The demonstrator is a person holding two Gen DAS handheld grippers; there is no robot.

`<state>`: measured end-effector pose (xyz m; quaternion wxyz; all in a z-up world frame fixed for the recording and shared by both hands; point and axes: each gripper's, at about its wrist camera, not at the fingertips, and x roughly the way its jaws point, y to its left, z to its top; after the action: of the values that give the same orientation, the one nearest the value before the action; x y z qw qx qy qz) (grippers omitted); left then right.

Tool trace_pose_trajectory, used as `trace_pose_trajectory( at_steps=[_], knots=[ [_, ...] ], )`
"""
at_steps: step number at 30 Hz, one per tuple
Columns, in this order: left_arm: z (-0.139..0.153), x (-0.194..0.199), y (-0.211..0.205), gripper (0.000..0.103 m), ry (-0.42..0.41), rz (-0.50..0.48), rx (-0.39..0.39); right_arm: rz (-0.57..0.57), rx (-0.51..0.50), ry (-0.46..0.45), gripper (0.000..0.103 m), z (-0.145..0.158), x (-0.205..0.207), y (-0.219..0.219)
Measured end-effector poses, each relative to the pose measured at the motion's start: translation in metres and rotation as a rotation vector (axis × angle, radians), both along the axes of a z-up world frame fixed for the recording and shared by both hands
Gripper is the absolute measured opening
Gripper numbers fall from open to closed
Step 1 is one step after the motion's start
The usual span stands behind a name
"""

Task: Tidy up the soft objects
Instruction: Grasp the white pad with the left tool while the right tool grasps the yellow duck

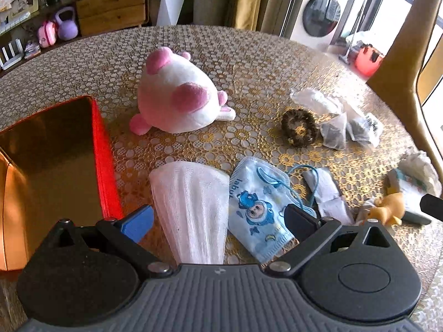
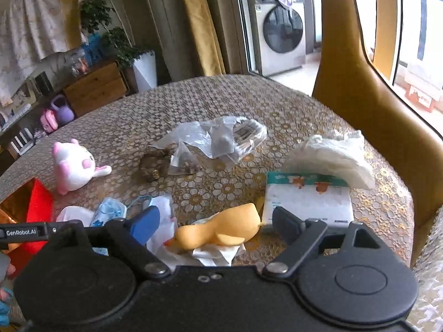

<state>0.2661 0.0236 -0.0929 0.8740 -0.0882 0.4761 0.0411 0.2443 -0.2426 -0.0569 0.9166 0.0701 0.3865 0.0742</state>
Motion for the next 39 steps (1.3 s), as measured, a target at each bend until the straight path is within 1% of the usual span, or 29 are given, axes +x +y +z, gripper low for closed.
trace_pose_trajectory(
  at_steps=[3,5,8,10,12,14,17,19,21,22,23,24,25,28,30,32,33,34,35,36,38,39],
  knots=[
    [-0.006,0.010,0.003,0.091,0.024,0.017,0.012,-0.023,0.023,0.062,0.083,-0.007,0.014,0.001],
    [-0.009,0.015,0.004,0.091,0.031,0.014,0.017,-0.037,0.036,0.094,0.080,-0.013,0.024,0.002],
    [-0.016,0.021,0.004,0.091,0.049,0.013,0.030,-0.051,0.023,0.128,0.080,-0.021,0.034,0.007],
    [-0.021,0.025,0.006,0.086,0.063,0.025,0.023,-0.062,0.001,0.142,0.079,-0.027,0.039,0.010],
    [-0.023,0.027,0.005,0.082,0.066,0.025,0.041,-0.090,-0.017,0.156,0.077,-0.034,0.043,0.011],
    [-0.024,0.028,0.004,0.082,0.066,0.026,0.059,-0.107,-0.026,0.171,0.075,-0.039,0.046,0.011],
    [-0.025,0.029,0.002,0.082,0.060,0.028,0.087,-0.119,-0.044,0.179,0.070,-0.046,0.047,0.014],
    [-0.025,0.028,-0.002,0.074,0.051,0.022,0.114,-0.120,-0.049,0.174,0.070,-0.048,0.046,0.016],
    [-0.026,0.027,-0.009,0.072,0.045,-0.005,0.119,-0.123,-0.058,0.165,0.070,-0.047,0.045,0.018],
    [-0.027,0.027,-0.010,0.071,0.047,0.001,0.128,-0.121,-0.064,0.162,0.070,-0.047,0.044,0.020],
    [-0.028,0.028,-0.011,0.068,0.050,0.008,0.129,-0.121,-0.064,0.161,0.070,-0.047,0.044,0.020],
    [-0.030,0.029,-0.011,0.062,0.053,0.013,0.123,-0.122,-0.062,0.161,0.070,-0.047,0.045,0.020],
    [-0.032,0.031,-0.010,0.059,0.059,0.022,0.120,-0.123,-0.061,0.162,0.070,-0.047,0.045,0.020],
    [-0.036,0.033,-0.009,0.058,0.065,0.038,0.100,-0.124,-0.050,0.166,0.067,-0.048,0.045,0.020],
    [-0.037,0.034,-0.008,0.057,0.064,0.041,0.097,-0.122,-0.047,0.162,0.064,-0.048,0.045,0.020],
    [-0.037,0.034,-0.007,0.052,0.060,0.050,0.095,-0.119,-0.033,0.163,0.059,-0.048,0.045,0.019],
    [-0.037,0.034,-0.007,0.048,0.058,0.050,0.097,-0.119,-0.027,0.161,0.056,-0.048,0.045,0.018],
    [-0.036,0.034,-0.006,0.041,0.054,0.050,0.098,-0.120,-0.028,0.155,0.054,-0.048,0.044,0.018],
    [-0.036,0.033,-0.006,0.038,0.052,0.053,0.099,-0.117,-0.032,0.149,0.050,-0.047,0.044,0.019],
    [-0.036,0.033,-0.005,0.034,0.051,0.056,0.098,-0.117,-0.035,0.143,0.042,-0.047,0.043,0.019],
    [-0.035,0.032,-0.004,0.031,0.049,0.060,0.096,-0.127,-0.049,0.129,0.034,-0.046,0.042,0.018],
    [-0.034,0.031,-0.003,0.026,0.046,0.060,0.096,-0.129,-0.042,0.127,0.032,-0.046,0.042,0.016]
  ],
)
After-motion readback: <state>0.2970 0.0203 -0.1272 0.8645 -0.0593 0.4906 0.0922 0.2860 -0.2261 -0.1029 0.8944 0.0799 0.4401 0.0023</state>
